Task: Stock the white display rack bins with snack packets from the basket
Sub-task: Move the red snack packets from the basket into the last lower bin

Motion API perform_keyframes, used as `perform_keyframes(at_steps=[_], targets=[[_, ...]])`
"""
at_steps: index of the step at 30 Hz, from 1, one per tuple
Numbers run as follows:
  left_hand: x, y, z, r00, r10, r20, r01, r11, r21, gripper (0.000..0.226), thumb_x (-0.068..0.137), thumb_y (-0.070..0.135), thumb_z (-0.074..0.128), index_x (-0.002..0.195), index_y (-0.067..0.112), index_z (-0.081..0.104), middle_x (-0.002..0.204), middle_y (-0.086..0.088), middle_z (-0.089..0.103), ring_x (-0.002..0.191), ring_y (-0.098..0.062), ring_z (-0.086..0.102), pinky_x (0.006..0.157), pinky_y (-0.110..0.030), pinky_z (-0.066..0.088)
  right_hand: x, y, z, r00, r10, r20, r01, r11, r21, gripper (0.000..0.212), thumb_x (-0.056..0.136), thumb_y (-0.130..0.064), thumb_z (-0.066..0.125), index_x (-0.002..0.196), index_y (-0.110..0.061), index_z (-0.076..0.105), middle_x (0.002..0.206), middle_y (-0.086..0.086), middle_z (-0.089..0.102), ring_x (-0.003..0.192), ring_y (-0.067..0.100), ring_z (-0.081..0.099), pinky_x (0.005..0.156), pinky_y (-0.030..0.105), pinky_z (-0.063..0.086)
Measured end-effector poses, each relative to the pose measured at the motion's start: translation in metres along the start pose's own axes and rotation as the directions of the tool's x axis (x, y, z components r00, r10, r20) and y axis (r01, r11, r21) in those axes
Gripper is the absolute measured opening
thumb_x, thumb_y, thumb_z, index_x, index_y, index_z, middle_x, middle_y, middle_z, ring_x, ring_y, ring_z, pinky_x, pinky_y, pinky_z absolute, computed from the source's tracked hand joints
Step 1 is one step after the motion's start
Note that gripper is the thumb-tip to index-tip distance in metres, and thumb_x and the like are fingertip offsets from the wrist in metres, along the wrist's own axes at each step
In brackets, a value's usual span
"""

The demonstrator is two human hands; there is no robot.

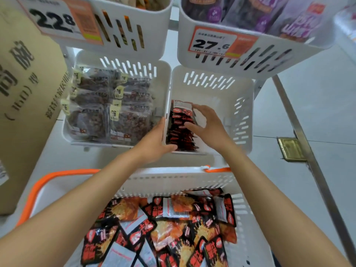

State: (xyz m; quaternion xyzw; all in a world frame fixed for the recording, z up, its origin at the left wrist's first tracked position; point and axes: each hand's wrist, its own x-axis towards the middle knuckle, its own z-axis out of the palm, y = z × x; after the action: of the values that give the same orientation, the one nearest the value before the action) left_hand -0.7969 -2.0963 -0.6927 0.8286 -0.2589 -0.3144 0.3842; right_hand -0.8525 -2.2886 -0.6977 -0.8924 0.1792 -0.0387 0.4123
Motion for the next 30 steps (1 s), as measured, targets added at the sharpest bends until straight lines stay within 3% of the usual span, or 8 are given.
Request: perform_keyframes(at_steps=[6,9,13,17,20,23,27,30], targets=[[-0.059,0.003,0.002,0.979,0.076,-0.189,-0.066,0.996,0.056,0.057,0.093,0.020,0.067,0.146,0.017,0.045,0.140,0.000,0.054,0.123,-0.014,0.054,0.107,-0.034,0.044,-0.147,-0.032,0.014,0.957,-0.227,-0.183,0.236,0.971,0.029,0.026,0.088,-0.006,0.065,0.113,-0.015,0.065,0.105,-0.006,0.061,0.089,0.007,0.060,0.078,0.015,0.049],[-0.103,-0.008,0.010,0.940,0.151,-0.305,-0.135,0.988,0.074,0.039,0.093,0.014,0.065,0.132,0.019,0.058,0.116,0.004,0.062,0.097,-0.009,0.058,0.091,-0.036,0.052,-0.184,-0.006,0.045,0.993,-0.071,0.092,0.081,0.990,-0.113,0.032,0.089,-0.011,0.065,0.121,-0.017,0.064,0.116,-0.001,0.064,0.101,0.005,0.061,0.090,0.021,0.050],[-0.155,-0.034,0.025,0.923,0.100,-0.371,-0.086,0.995,0.053,0.030,0.092,0.005,0.062,0.120,0.017,0.064,0.106,0.005,0.064,0.090,-0.007,0.059,0.080,-0.027,0.054,-0.185,0.060,0.076,0.893,0.190,0.407,0.055,0.854,-0.518,0.070,0.083,-0.016,0.069,0.147,-0.023,0.042,0.136,0.008,0.059,0.122,0.031,0.055,0.098,0.040,0.049],[-0.195,-0.054,0.032,0.956,-0.168,-0.241,0.123,0.974,-0.189,0.022,0.098,0.016,0.059,0.120,0.011,0.062,0.107,-0.001,0.066,0.082,-0.005,0.063,0.070,-0.013,0.054,-0.194,0.062,0.078,0.975,0.132,0.177,-0.024,0.861,-0.508,0.032,0.098,-0.015,0.052,0.126,-0.022,0.067,0.117,0.006,0.072,0.104,0.030,0.066,0.079,0.037,0.053],[-0.207,-0.064,0.035,0.862,-0.495,0.108,0.447,0.643,-0.622,0.040,0.098,0.047,0.053,0.116,0.012,0.057,0.122,-0.013,0.064,0.096,-0.020,0.069,0.081,-0.037,0.059,-0.217,0.014,0.070,0.988,-0.153,-0.002,0.150,0.973,-0.174,0.027,0.093,-0.006,0.061,0.116,-0.015,0.073,0.107,0.003,0.075,0.100,0.022,0.069,0.079,0.027,0.050],[-0.212,-0.074,0.041,0.775,-0.344,0.530,0.606,0.167,-0.777,0.066,0.092,0.060,0.050,0.122,0.002,0.056,0.128,-0.031,0.058,0.111,-0.040,0.066,0.085,-0.045,0.060,-0.245,-0.031,0.073,0.899,-0.420,0.124,0.417,0.908,0.049,0.031,0.091,-0.003,0.065,0.119,-0.014,0.071,0.121,0.002,0.070,0.126,0.019,0.055,0.109,0.027,0.042],[-0.214,-0.092,0.036,0.815,-0.498,0.296,0.453,0.228,-0.862,0.038,0.095,0.003,0.056,0.133,0.001,0.054,0.109,-0.021,0.070,0.079,-0.021,0.073,0.068,-0.030,0.062,-0.232,-0.018,0.080,0.930,-0.204,0.306,0.253,0.959,-0.130,0.052,0.095,-0.010,0.060,0.145,-0.019,0.048,0.151,0.000,0.046,0.143,0.017,0.034,0.117,0.027,0.022],[-0.220,-0.111,0.027,0.802,-0.565,0.194,0.426,0.314,-0.848,0.045,0.090,-0.011,0.057,0.133,0.000,0.050,0.115,-0.022,0.066,0.093,-0.027,0.069,0.065,-0.033,0.063,-0.202,0.016,0.100,0.938,0.060,0.343,0.021,0.973,-0.228,0.067,0.094,-0.018,0.063,0.153,-0.018,0.031,0.157,0.007,0.034,0.146,0.026,0.028,0.118,0.036,0.023]])
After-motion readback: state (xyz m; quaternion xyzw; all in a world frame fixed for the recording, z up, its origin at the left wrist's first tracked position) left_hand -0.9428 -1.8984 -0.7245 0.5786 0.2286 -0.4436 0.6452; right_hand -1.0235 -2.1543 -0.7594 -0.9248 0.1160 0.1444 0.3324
